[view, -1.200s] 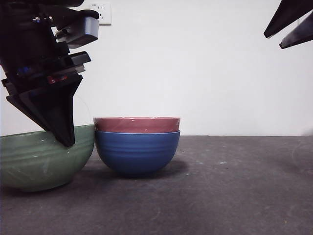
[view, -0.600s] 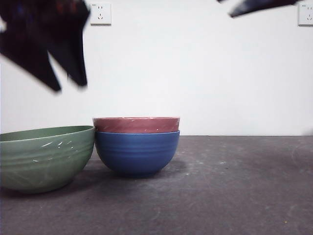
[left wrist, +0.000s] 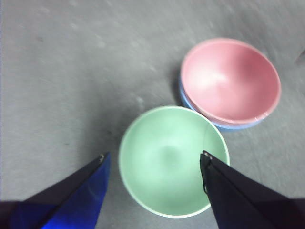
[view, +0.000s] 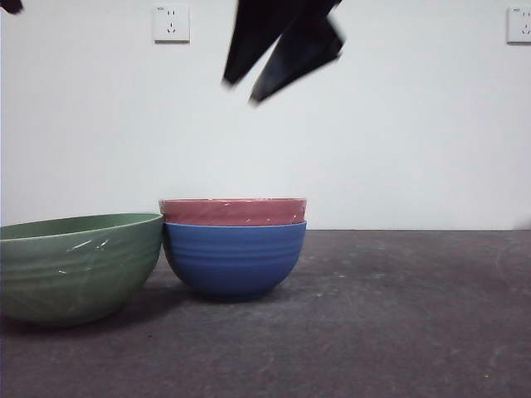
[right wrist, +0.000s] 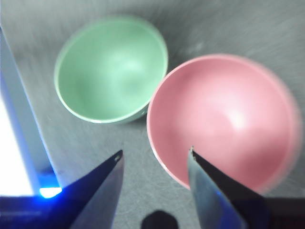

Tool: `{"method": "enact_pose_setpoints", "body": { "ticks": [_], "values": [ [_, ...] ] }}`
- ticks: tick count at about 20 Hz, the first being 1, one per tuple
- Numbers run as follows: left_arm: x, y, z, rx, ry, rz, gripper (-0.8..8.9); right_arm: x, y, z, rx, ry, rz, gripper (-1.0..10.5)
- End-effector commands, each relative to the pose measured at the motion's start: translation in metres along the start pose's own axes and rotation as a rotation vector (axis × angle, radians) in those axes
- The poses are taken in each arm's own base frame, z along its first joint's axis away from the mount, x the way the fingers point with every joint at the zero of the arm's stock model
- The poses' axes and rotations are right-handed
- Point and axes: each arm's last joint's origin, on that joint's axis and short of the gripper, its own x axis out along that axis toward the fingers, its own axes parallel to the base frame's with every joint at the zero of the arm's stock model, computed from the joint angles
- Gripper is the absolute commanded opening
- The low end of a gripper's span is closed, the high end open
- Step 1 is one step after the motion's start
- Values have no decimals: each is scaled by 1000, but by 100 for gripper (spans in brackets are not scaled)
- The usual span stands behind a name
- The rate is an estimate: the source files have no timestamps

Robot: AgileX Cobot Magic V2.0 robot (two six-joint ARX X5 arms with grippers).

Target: Pick up the green bowl on the top,put the green bowl on the left,pick up the red bowl in the middle,put the red bowl on the right

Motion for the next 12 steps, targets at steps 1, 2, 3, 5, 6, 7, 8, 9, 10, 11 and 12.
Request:
{"method": "enact_pose_setpoints", "body": {
  "ticks": [1, 2, 3, 5, 6, 7, 8, 9, 10, 11, 12],
  "values": [
    [-2, 2, -1, 5, 2, 10, 318, 32, 3, -1, -52, 78, 21, 221],
    [-1, 2, -2, 5, 10, 10, 318, 45, 4, -2, -67, 105, 34, 221],
    [0, 2, -2, 5, 16, 10, 318, 55, 5, -3, -79, 127, 47, 220],
    [0, 2, -1, 5, 16, 10, 318, 73, 6, -5, -86, 163, 50, 218],
    [0, 2, -2, 5, 16, 10, 318, 80, 5, -6, -89, 177, 45, 217],
    [0, 2, -2, 5, 16, 11, 318, 85, 4, -7, -88, 185, 48, 216],
    [0, 2, -2, 5, 16, 11, 318, 88, 3, -8, -87, 191, 50, 205],
    [0, 2, -2, 5, 16, 11, 318, 89, 3, -8, -92, 191, 51, 146],
    [0, 2, -2, 5, 16, 11, 318, 89, 3, -8, -101, 189, 50, 81],
    [0, 2, -2, 5, 16, 11, 318, 89, 2, -8, -104, 188, 49, 43],
    [0, 2, -2, 5, 16, 11, 318, 89, 2, -8, -106, 189, 49, 14]
  ]
}}
